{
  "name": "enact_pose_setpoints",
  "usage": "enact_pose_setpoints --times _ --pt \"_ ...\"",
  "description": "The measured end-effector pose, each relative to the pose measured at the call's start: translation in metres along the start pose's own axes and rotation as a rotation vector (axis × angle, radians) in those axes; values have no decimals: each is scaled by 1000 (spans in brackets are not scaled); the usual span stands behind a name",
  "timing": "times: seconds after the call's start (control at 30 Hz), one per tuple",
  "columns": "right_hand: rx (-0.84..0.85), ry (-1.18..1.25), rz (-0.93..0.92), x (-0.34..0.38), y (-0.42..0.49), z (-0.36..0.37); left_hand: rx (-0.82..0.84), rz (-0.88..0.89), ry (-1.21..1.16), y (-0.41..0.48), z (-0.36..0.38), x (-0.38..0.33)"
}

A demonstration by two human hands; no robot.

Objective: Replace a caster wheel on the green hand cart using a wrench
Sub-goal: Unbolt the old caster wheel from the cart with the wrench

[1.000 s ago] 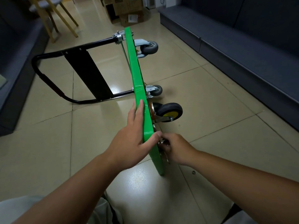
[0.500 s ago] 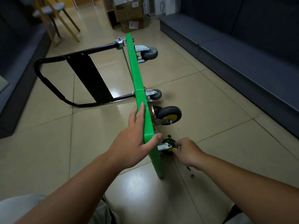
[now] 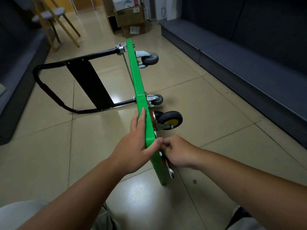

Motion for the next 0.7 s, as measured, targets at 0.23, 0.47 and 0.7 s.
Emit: enact_pose_setpoints --times 0.23,0.47,0.7 --pt "-51 -229 -73 -25 15 1 10 4 23 -1 -2 0" --pt "-181 -397 -61 -33 31 23 27 17 40 -1 -3 3" --pt "-46 -523 273 -72 0 -4 42 28 31 -1 -5 1"
Point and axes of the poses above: each hand's wrist, its own y-axis towards the middle knuckle, its own z-axis out of the palm, x = y × z, the point moved 4 cm from there along y, towards the middle knuckle, and after that the axes turned 5 degrees about -z, right-handed, at the moved point
